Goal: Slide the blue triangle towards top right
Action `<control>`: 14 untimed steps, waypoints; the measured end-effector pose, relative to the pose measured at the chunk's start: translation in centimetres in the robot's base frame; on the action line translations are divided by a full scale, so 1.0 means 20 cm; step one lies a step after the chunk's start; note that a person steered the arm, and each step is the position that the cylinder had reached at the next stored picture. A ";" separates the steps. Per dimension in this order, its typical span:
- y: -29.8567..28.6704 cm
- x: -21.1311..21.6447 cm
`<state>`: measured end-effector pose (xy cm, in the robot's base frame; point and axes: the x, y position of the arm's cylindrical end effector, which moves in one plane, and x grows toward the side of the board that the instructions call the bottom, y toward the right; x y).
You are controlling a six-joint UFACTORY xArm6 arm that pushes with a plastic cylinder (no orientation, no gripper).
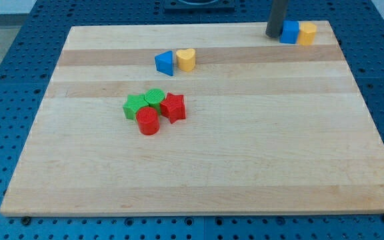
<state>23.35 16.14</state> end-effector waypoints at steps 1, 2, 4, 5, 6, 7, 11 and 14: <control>0.00 0.00; -0.07 0.00; -0.66 0.00; -0.99 0.00; -1.21 0.07; -1.35 0.18; -1.23 0.56; -0.92 0.50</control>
<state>33.32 -2.18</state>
